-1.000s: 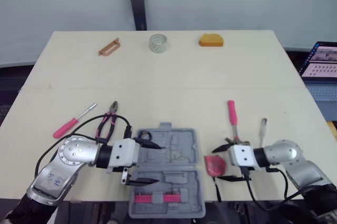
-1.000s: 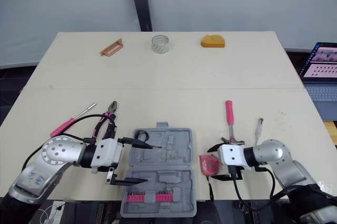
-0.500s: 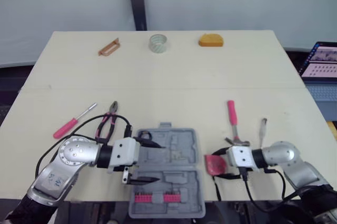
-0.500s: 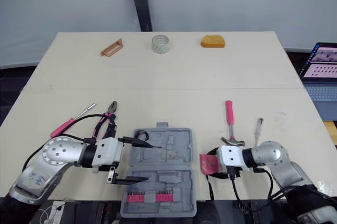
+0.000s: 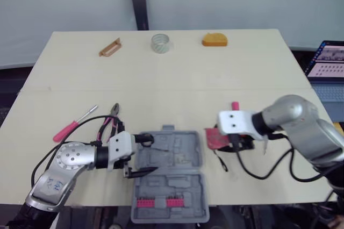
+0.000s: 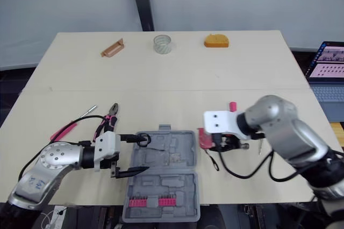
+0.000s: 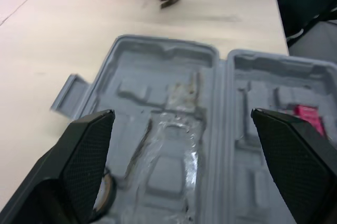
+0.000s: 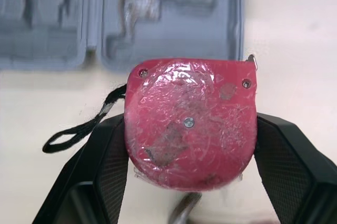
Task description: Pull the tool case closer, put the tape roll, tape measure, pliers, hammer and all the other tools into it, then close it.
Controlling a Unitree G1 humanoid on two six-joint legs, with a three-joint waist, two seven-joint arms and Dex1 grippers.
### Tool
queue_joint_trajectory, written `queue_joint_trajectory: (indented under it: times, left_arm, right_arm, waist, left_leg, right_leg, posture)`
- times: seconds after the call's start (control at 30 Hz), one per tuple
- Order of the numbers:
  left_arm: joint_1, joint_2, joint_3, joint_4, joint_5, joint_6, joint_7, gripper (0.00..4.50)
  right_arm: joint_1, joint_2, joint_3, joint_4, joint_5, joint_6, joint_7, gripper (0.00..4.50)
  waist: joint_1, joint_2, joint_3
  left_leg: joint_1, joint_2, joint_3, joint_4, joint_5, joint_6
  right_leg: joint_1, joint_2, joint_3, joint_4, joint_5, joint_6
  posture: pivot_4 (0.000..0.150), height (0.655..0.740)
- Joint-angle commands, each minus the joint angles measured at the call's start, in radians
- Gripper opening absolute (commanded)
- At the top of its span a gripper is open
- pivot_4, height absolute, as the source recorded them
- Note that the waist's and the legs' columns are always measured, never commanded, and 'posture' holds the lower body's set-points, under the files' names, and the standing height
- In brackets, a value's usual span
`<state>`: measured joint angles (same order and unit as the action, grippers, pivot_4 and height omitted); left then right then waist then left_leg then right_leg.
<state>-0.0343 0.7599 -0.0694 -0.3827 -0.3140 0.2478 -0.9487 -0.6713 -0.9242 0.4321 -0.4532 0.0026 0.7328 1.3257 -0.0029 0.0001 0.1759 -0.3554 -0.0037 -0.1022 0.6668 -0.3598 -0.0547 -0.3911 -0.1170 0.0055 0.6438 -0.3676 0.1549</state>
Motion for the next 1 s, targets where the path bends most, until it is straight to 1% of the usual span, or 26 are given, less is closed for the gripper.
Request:
queue_joint_trajectory:
  times: [0.03, 0.13, 0.23, 0.33, 0.57, 0.8, 1.0]
  left_arm:
    - [0.003, -0.005, 0.02, 0.007, 0.009, -0.035, 0.002, 4.5]
    - [0.004, -0.006, 0.023, 0.02, 0.014, -0.048, -0.001, 4.5]
    - [0.001, -0.006, 0.024, 0.031, 0.014, -0.055, -0.004, 4.5]
    - [0.0, -0.006, 0.026, 0.038, 0.013, -0.06, -0.005, 4.5]
    - [-0.002, -0.005, 0.032, 0.046, 0.011, -0.065, -0.009, 4.5]
    - [0.01, 0.002, 0.045, 0.042, 0.013, -0.055, -0.002, 4.5]
    - [0.021, 0.003, 0.053, 0.035, 0.011, -0.055, 0.0, 4.5]
  right_arm:
    - [-0.037, 0.032, 0.064, -0.021, -0.052, 0.073, -0.05, 2.95]
    - [-0.039, 0.038, 0.117, -0.025, -0.101, 0.081, -0.083, 2.95]
    - [-0.063, 0.077, 0.159, -0.022, -0.137, 0.128, -0.124, 2.95]
    - [-0.105, 0.117, 0.189, -0.032, -0.126, 0.212, -0.117, 2.95]
    - [-0.198, 0.178, 0.296, 0.018, -0.148, 0.321, -0.135, 2.95]
    - [-0.219, 0.205, 0.367, 0.036, -0.151, 0.297, -0.14, 2.95]
    - [-0.228, 0.241, 0.399, 0.081, -0.159, 0.258, -0.161, 2.95]
  waist:
    - [0.004, 0.0, 0.0]
    - [0.003, 0.0, 0.0]
    - [-0.001, 0.0, 0.0]
    - [-0.012, 0.0, 0.0]
    - [-0.026, 0.0, 0.0]
    - [-0.025, 0.0, 0.0]
    - [-0.026, 0.0, 0.0]
  left_leg:
    - [0.0, 0.0, -0.001, 0.0, 0.0, 0.0]
    - [-0.001, -0.003, -0.001, 0.0, 0.0, 0.0]
    - [-0.001, -0.002, 0.0, 0.0, 0.0, 0.0]
    - [-0.001, -0.002, 0.001, 0.0, 0.0, 0.0]
    - [-0.001, -0.002, 0.0, -0.001, 0.0, 0.0]
    - [-0.001, -0.002, 0.0, -0.001, 0.0, 0.0]
    - [-0.001, -0.002, 0.0, -0.001, 0.0, 0.0]
  right_leg:
    - [0.0, -0.001, 0.0, 0.0, 0.0, 0.0]
    - [-0.001, -0.003, 0.0, 0.0, 0.0, 0.0]
    - [-0.001, -0.003, 0.0, 0.0, 0.0, 0.0]
    - [-0.002, -0.002, -0.001, 0.002, 0.0, 0.0]
    - [-0.002, -0.002, -0.001, 0.002, 0.0, 0.0]
    - [-0.003, -0.003, -0.001, 0.002, 0.0, 0.0]
    - [-0.003, -0.003, -0.001, 0.002, 0.0, 0.0]
  posture:
    - [0.15, 0.74]
    - [0.15, 0.74]
    - [0.15, 0.74]
    - [0.15, 0.74]
    - [0.15, 0.74]
    - [0.15, 0.74]
    - [0.15, 0.74]
